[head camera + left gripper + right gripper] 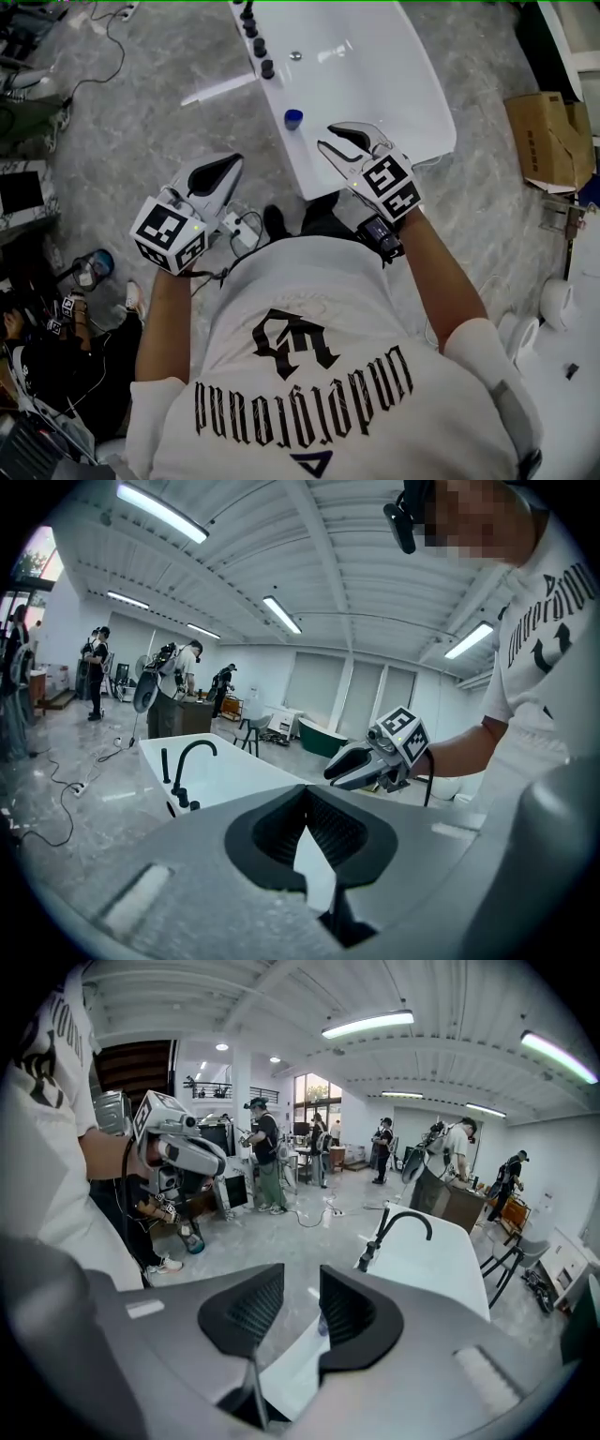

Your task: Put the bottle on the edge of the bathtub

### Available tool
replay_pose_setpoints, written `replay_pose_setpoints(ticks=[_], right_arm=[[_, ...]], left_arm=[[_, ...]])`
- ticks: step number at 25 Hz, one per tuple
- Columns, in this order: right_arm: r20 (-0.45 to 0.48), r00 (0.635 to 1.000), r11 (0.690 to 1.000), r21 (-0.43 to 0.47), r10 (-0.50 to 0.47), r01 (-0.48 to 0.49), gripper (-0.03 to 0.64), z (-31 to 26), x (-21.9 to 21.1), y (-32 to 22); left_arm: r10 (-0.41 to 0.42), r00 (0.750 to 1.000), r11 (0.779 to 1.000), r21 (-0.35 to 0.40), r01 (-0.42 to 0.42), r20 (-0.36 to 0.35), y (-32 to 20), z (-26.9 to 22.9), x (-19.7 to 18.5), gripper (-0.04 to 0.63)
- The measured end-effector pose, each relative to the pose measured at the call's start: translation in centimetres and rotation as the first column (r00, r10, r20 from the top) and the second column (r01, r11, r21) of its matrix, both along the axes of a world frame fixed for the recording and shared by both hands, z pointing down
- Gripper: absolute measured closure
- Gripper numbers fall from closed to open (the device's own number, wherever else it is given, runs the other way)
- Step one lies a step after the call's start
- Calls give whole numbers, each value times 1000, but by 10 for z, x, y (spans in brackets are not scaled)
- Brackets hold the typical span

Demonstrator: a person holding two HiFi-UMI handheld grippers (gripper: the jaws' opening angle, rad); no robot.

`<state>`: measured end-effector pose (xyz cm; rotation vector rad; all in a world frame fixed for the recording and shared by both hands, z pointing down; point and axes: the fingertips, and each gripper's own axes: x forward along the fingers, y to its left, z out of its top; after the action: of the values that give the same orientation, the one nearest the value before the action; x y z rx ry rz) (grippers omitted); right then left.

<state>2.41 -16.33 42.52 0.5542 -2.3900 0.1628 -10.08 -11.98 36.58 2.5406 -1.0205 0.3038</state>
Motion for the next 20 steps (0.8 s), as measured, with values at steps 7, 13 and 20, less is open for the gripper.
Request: replay_pose_setpoints(ticks=[7, 13, 20], right_arm=[[61, 998, 997, 71, 9, -13, 536, -49, -6, 19], [128, 990, 984, 159, 62, -82, 615, -77, 3, 29], [136, 986, 978, 172, 98, -121, 615, -84, 15, 41]], left_arm=[[-53, 998, 992, 111, 56, -28, 22, -48, -13, 588], [-75, 996, 981, 176, 81, -41, 40, -73, -11, 588], [-64, 996, 982, 171, 74, -61, 47, -65, -6, 588]])
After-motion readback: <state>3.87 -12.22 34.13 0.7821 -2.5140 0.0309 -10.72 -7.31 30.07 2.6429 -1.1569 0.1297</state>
